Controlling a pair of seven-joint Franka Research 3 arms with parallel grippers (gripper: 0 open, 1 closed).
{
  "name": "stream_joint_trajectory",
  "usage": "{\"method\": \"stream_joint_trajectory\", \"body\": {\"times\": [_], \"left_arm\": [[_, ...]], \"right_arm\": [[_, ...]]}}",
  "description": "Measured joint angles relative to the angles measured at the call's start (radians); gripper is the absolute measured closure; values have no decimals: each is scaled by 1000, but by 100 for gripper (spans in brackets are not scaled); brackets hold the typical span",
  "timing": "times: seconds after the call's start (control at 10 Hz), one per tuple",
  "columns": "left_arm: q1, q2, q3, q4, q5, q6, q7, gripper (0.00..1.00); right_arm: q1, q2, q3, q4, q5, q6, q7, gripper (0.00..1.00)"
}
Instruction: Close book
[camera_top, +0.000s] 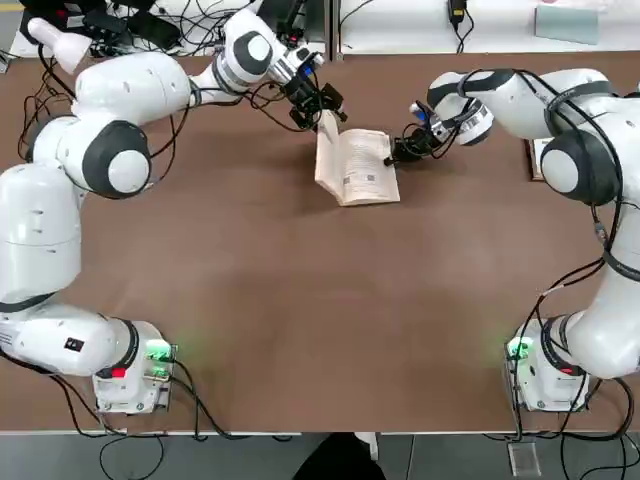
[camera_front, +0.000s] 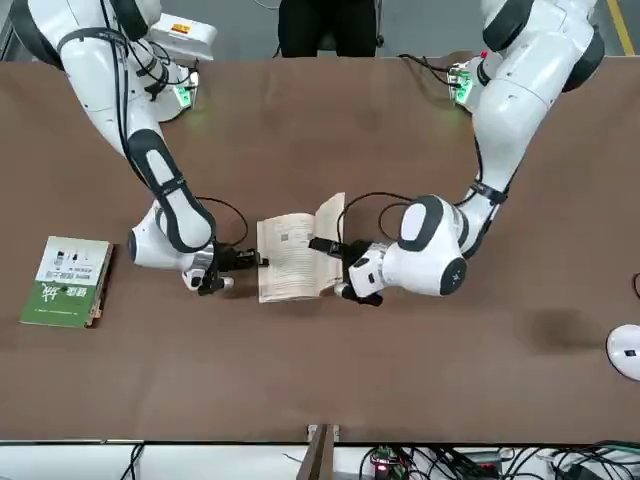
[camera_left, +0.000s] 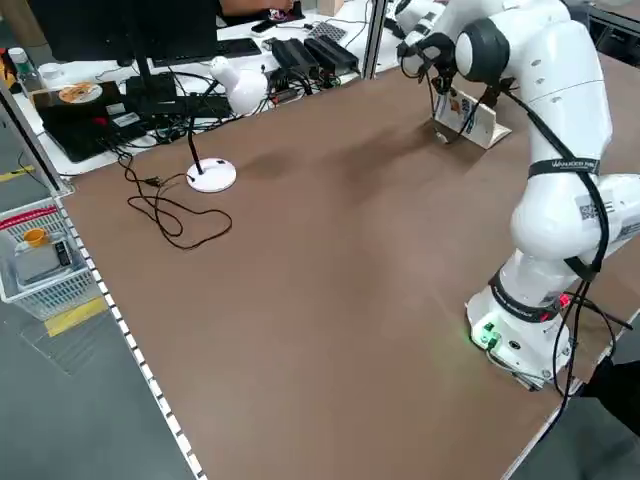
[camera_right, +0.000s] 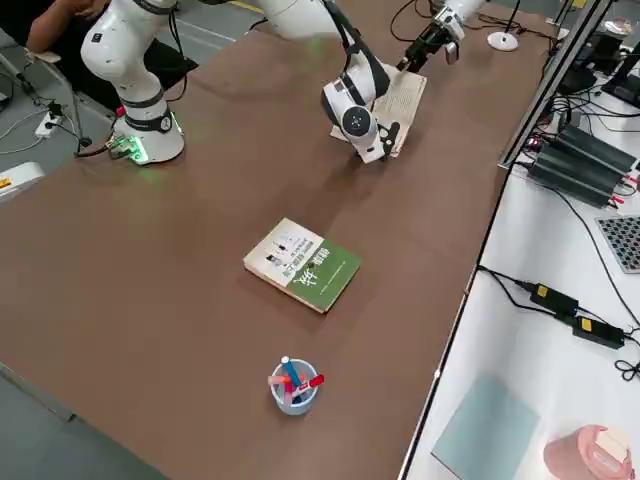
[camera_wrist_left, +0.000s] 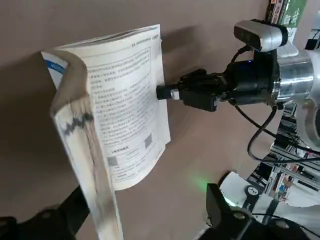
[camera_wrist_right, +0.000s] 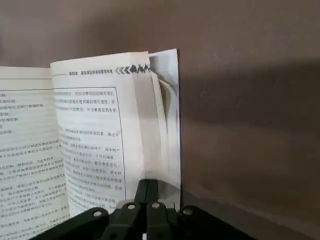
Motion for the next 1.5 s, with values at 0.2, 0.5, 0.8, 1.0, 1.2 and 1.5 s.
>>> {"method": "stream_joint_trajectory", "body": {"times": [0.2,0.5,0.8,1.0,1.2,1.5], "left_arm": [[-19,0,4,5,0,34,-19,0],[-75,0,43,7,0,71,-28,0],[-157,0,120,11,0,77,-63,0],[-198,-1,153,14,0,82,-87,0],[-225,-1,174,15,0,88,-107,0],[-239,-9,182,19,0,93,-135,0]], "right_arm": [[0,0,0,0,0,0,0,99],[0,0,0,0,0,0,0,99],[0,0,0,0,0,0,0,99],[0,0,0,0,0,0,0,99],[0,0,0,0,0,0,0,99],[0,0,-1,0,0,0,0,99]]}}
